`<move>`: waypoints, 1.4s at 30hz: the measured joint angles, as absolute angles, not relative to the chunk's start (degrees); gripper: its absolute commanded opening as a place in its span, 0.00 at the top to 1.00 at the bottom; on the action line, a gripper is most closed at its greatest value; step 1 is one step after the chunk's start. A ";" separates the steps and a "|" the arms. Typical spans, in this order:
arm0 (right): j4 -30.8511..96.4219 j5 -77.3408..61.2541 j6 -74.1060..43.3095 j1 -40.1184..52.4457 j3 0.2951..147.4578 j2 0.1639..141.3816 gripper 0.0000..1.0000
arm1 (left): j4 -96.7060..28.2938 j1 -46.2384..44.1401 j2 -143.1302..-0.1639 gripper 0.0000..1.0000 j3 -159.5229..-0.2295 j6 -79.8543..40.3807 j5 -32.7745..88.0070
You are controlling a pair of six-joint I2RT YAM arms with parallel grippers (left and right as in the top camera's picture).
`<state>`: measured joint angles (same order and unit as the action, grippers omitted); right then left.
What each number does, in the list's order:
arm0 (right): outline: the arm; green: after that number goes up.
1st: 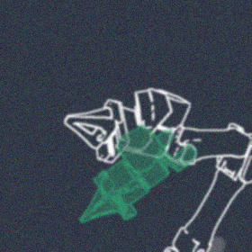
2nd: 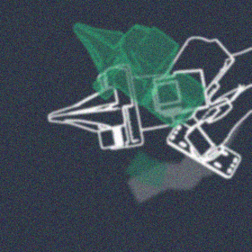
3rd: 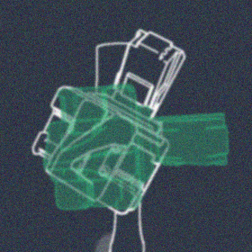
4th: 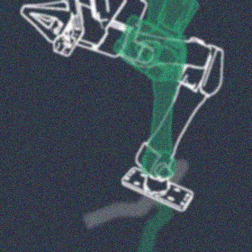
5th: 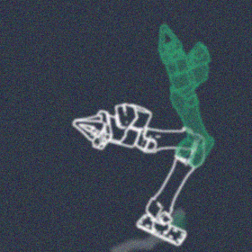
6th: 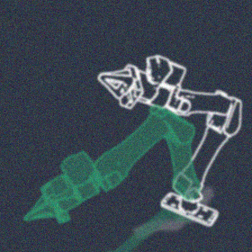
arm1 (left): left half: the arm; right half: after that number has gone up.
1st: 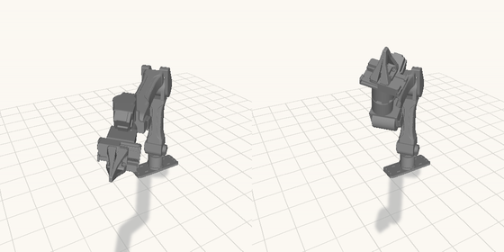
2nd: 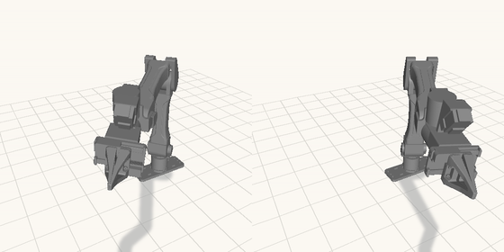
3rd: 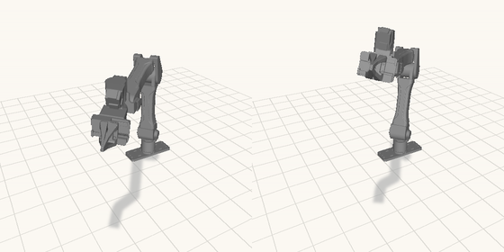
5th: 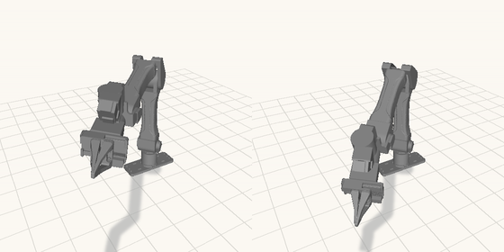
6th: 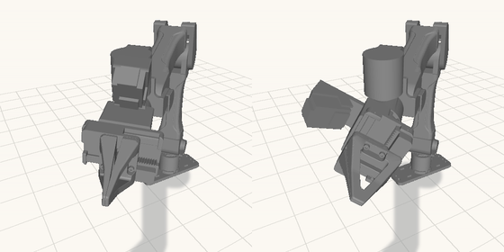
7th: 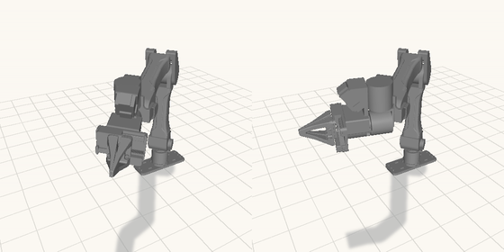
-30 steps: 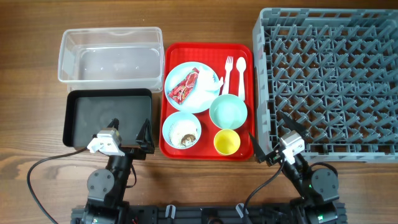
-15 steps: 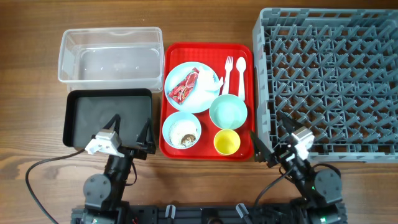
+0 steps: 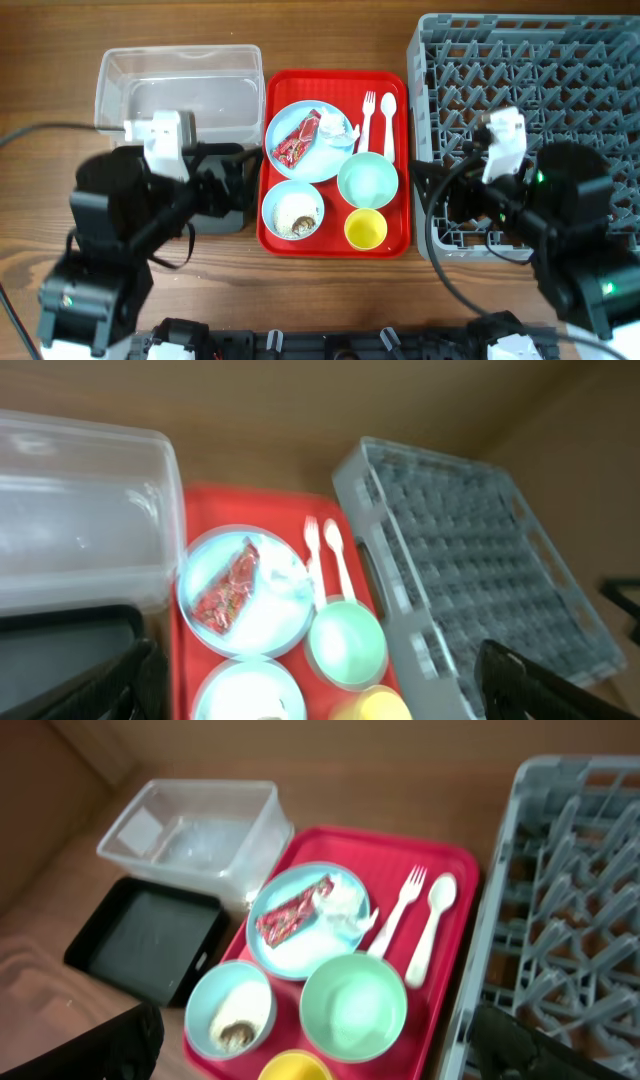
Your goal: Sort waste into correct bins and load items into the dishwasher rack
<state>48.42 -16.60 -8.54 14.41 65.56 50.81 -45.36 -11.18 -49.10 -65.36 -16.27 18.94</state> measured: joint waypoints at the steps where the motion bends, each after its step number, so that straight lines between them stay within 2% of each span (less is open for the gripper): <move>1: 48.69 -18.06 -8.47 14.41 66.28 52.34 0.00 | -46.65 -11.18 -51.18 0.00 -68.20 -16.64 21.04; 3: 49.12 -20.67 -8.34 14.41 66.37 54.37 0.00 | -46.96 -11.18 -53.58 0.02 -70.81 -16.86 24.84; 7: 50.30 -15.38 -16.75 14.41 66.39 55.18 0.00 | -54.98 -15.99 -60.16 0.23 -71.35 -17.19 26.65; 9: 50.30 -12.60 -20.99 14.41 66.39 55.18 0.00 | -59.46 -23.77 -67.70 0.26 -71.31 -17.63 23.33; 15: 50.89 -11.25 -23.79 14.41 66.39 55.18 0.00 | -57.01 -42.15 -86.96 0.38 -71.31 -19.33 14.79; 20: 51.70 -10.85 -24.03 14.41 66.39 55.18 0.00 | -53.71 -47.64 -97.21 0.43 -71.31 -20.14 12.88; 23: 51.88 -10.83 -24.03 14.41 66.39 55.18 0.00 | -51.75 -47.64 -99.83 0.59 -71.31 -21.78 8.95; 25: 51.88 -10.83 -24.03 14.41 66.39 55.18 0.01 | -50.83 -47.64 -101.47 0.93 -71.31 -22.17 7.68; 29: 51.88 -10.85 -24.03 14.41 66.39 55.18 0.00 | -51.35 -47.64 -102.98 0.96 -71.31 -22.85 7.31; 33: 51.27 -10.85 -24.03 14.41 66.39 55.18 0.00 | -59.29 -43.20 -96.77 0.96 -71.75 -22.85 12.60; 36: 47.81 -16.14 -21.69 14.41 66.39 55.27 0.06 | -57.08 -33.19 -85.23 0.96 -73.47 -22.85 21.30; 40: 40.69 -36.51 -12.29 14.41 66.61 58.63 0.09 | -52.97 -13.63 -75.50 0.96 -74.37 -22.15 47.92; 42: 38.00 -47.29 -8.69 14.44 66.61 61.41 0.09 | -52.84 -9.52 -75.72 0.96 -74.37 -21.52 58.17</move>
